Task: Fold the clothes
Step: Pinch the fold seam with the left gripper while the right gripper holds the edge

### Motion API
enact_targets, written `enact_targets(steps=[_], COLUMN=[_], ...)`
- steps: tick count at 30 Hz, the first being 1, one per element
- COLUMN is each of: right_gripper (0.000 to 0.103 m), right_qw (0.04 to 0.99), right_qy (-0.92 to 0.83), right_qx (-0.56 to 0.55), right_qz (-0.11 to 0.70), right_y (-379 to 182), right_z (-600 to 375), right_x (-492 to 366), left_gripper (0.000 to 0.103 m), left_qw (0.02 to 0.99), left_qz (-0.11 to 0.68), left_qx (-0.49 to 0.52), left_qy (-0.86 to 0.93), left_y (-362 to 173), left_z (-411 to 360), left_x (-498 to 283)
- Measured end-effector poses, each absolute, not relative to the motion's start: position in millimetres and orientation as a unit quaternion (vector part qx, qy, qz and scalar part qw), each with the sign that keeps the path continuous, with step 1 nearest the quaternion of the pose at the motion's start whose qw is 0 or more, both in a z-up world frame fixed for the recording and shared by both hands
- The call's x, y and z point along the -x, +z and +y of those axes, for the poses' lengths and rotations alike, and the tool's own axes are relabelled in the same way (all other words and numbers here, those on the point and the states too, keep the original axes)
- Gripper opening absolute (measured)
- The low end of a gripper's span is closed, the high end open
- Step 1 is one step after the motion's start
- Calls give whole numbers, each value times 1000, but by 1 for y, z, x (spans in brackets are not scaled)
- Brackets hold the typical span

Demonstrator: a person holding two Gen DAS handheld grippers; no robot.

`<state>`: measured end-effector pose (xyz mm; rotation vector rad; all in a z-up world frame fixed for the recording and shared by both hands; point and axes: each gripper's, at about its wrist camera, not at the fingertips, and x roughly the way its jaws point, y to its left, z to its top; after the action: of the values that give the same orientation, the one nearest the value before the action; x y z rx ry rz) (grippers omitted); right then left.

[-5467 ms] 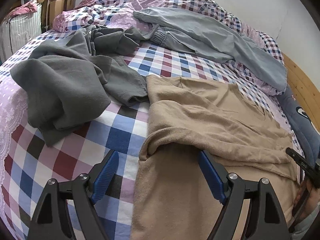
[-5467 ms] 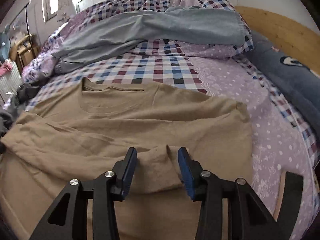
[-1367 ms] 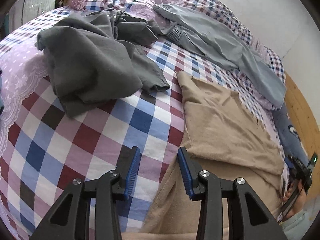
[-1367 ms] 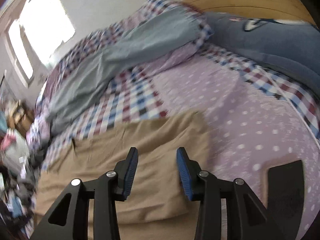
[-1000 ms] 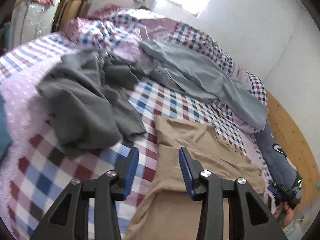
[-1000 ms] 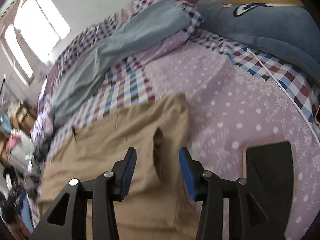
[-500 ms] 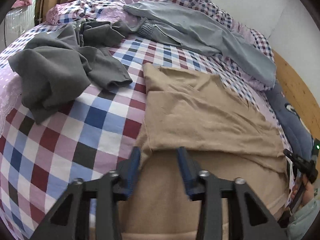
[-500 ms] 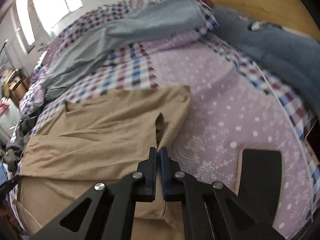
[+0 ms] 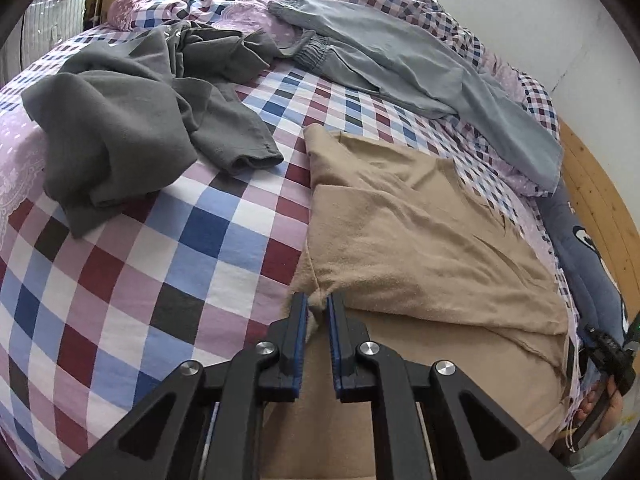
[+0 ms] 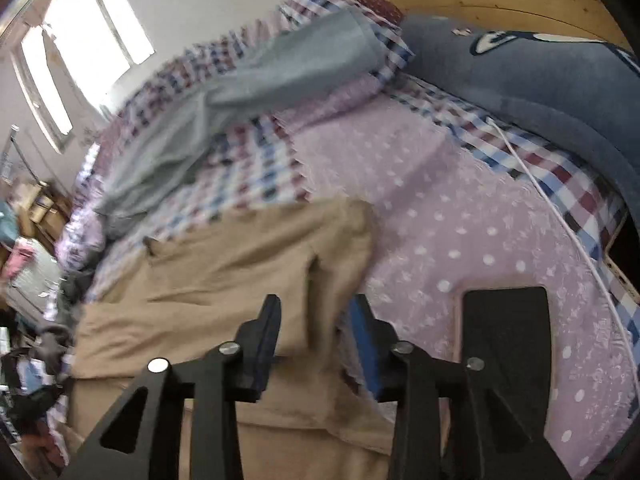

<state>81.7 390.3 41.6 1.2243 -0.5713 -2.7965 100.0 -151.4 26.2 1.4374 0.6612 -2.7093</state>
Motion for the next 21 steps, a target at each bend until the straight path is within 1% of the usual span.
enact_targets(steps=[6, 8, 9, 10, 12, 15, 19, 21], right_gripper=[38, 32, 12, 1, 1, 1, 1, 1], right_qw=[34, 35, 35, 32, 26, 28, 18, 14], right_qy=[-891, -895, -897, -899, -901, -905, -910, -907], right_qx=[-426, -426, -425, -426, -426, -419, -405, -410], right_qz=[-152, -128, -114, -101, -77, -64, -84, -92], right_y=[27, 26, 26, 26, 28, 35, 53, 54], right_z=[368, 361, 357, 353, 346, 341, 349, 353], right_x=[-66, -66, -65, -65, -65, -71, -86, -88], left_gripper=[9, 9, 9, 9, 9, 9, 9, 9], left_qw=[0, -1, -2, -3, -4, -6, -11, -12], left_qz=[211, 211, 210, 209, 211, 217, 235, 239], left_qx=[-459, -460, -460, -460, -461, -462, -458, -457], left_qy=[-863, -863, -863, -863, -862, -860, -857, -857], left_y=[26, 26, 26, 26, 25, 24, 26, 27], left_z=[-151, -151, -151, -151, -152, -154, -159, -160], left_x=[-99, -99, -99, -98, -98, -97, -98, -98])
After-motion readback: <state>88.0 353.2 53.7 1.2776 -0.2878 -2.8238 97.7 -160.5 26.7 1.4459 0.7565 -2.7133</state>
